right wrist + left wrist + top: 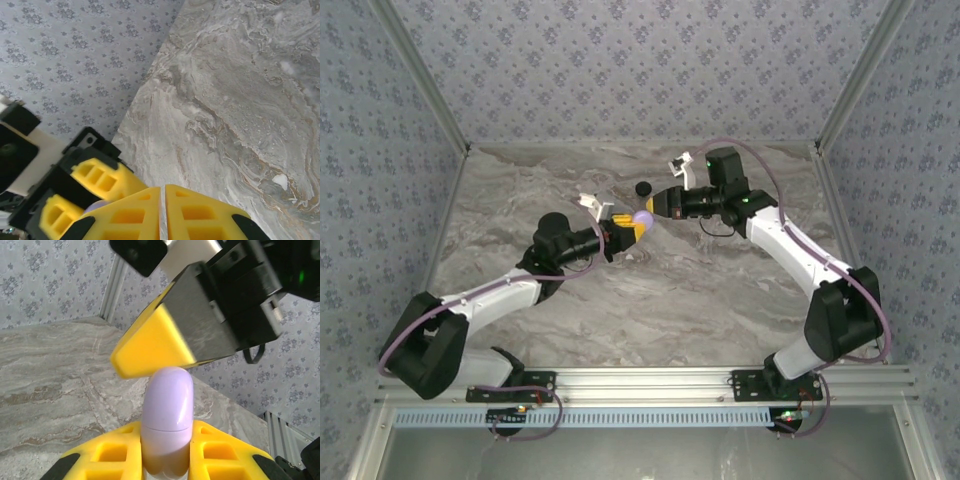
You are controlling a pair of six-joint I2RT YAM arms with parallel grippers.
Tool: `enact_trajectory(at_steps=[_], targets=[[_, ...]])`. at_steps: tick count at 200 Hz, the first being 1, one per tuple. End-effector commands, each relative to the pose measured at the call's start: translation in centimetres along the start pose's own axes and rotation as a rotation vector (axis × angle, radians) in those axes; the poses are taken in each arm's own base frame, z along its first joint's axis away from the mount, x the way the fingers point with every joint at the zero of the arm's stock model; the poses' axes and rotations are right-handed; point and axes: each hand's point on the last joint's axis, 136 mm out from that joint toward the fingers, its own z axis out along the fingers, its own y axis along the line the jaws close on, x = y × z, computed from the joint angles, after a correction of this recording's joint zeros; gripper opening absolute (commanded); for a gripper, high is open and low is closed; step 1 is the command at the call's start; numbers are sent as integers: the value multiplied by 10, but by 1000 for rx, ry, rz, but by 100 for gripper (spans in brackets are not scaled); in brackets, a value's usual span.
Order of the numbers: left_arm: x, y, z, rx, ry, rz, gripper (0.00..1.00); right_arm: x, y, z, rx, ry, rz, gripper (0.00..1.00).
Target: Insert the wireless bluetooth earbuds into the charging case
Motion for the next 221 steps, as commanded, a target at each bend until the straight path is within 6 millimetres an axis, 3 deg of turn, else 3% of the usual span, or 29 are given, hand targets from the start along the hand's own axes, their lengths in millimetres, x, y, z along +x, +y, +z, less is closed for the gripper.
enact_trajectory(at_steps=[1,34,64,126,181,221], targets=[[-3,1,3,-15,-8,-4,17,2,14,-6,-28,1,-32,14],[1,9,4,-55,20,-23,18,1,-8,-9,109,-10,-18,15],[12,30,9,-162,97,-80,18,4,-45,-19,325,-28,4,16],[35,79,16,-397,214,-225,20,15,-78,-35,522,-18,25,16],[71,115,27,-536,391,-441,20,26,-89,-43,582,-5,29,17],[99,144,44,-547,439,-616,19,29,-90,-45,581,-8,34,17]])
